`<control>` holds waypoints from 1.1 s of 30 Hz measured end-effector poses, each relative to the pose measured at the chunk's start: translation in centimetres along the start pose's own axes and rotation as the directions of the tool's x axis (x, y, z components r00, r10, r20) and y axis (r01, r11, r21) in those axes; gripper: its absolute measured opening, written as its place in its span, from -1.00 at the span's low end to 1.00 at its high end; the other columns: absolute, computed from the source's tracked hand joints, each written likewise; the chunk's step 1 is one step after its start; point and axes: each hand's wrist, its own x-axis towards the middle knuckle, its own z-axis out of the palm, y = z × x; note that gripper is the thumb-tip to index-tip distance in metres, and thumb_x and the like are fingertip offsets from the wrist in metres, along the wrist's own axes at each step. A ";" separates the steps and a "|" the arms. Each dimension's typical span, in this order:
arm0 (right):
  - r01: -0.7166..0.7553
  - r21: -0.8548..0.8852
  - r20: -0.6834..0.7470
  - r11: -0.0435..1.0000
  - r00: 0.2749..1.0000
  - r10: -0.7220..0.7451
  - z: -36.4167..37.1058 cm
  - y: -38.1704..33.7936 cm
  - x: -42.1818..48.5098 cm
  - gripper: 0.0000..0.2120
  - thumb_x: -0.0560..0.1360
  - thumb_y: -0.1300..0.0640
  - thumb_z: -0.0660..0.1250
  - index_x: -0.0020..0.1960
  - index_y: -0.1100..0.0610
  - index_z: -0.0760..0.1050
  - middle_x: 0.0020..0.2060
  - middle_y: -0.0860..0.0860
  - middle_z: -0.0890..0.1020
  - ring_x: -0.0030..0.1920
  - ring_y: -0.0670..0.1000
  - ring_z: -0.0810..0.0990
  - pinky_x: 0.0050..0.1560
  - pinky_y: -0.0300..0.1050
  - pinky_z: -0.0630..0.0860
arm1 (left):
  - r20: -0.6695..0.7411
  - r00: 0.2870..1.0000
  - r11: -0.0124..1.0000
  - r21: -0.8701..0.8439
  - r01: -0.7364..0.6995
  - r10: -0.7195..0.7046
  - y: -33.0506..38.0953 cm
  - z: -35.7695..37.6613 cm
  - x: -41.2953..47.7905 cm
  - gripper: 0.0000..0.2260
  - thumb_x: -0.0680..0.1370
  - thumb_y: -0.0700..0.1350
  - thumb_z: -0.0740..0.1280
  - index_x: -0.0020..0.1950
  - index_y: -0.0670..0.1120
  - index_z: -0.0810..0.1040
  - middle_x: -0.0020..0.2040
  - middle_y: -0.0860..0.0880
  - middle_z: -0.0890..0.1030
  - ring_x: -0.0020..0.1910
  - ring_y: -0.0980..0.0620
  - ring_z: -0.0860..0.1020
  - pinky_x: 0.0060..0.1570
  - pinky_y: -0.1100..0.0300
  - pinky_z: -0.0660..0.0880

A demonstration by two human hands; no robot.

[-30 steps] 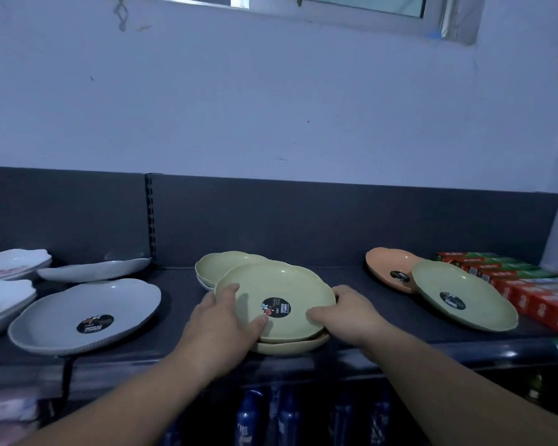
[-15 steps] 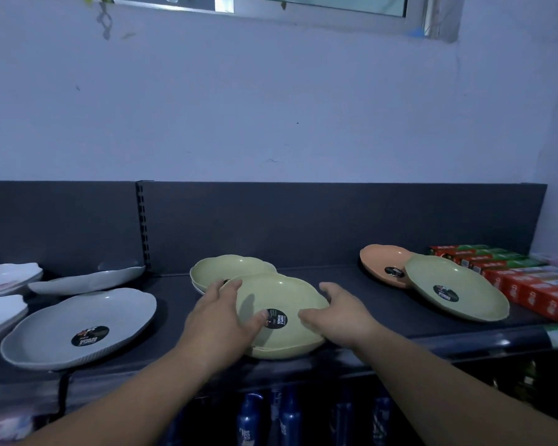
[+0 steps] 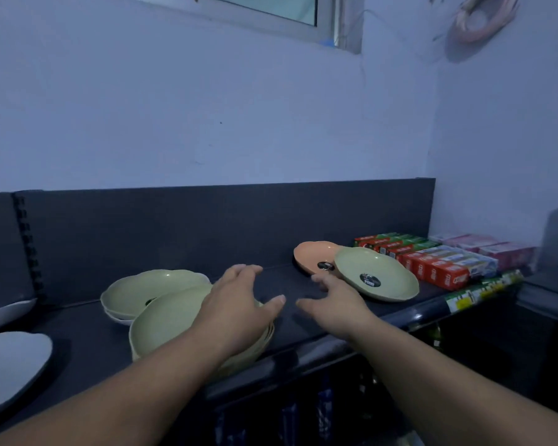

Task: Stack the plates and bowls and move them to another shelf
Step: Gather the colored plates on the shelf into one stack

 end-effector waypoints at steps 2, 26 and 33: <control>0.002 -0.016 -0.030 1.000 1.000 -0.002 -1.4 0.9 0.6 -0.37 0.44 -0.03 0.43 0.47 -0.01 0.35 0.40 -0.03 0.44 0.34 0.00 0.45 0.17 -0.20 0.37 | 0.010 1.000 1.000 -0.016 -0.008 0.008 1.1 1.0 0.8 -0.41 0.50 0.19 0.29 0.47 0.02 0.25 0.47 0.04 0.25 0.44 0.02 0.26 0.40 0.10 0.25; -0.059 -0.151 -0.039 0.987 0.998 0.054 -15.7 14.2 12.1 -0.32 0.45 0.02 0.43 0.51 0.06 0.27 0.39 0.09 0.41 0.34 0.10 0.40 0.32 0.04 0.41 | 0.107 0.969 0.965 -0.120 0.233 -0.221 12.8 16.8 14.4 -0.36 0.52 0.13 0.30 0.52 -0.01 0.15 0.43 -0.08 0.35 0.34 -0.11 0.40 0.24 0.11 0.37; -0.108 -0.077 0.002 0.991 0.994 0.109 -15.6 15.8 13.6 -0.28 0.45 0.07 0.46 0.53 0.06 0.26 0.40 0.10 0.41 0.30 0.11 0.45 0.21 0.00 0.50 | 0.120 0.963 0.951 -0.166 0.260 -0.242 12.4 18.3 14.9 -0.38 0.52 0.06 0.33 0.52 0.03 0.16 0.43 -0.05 0.39 0.36 -0.08 0.39 0.24 0.21 0.33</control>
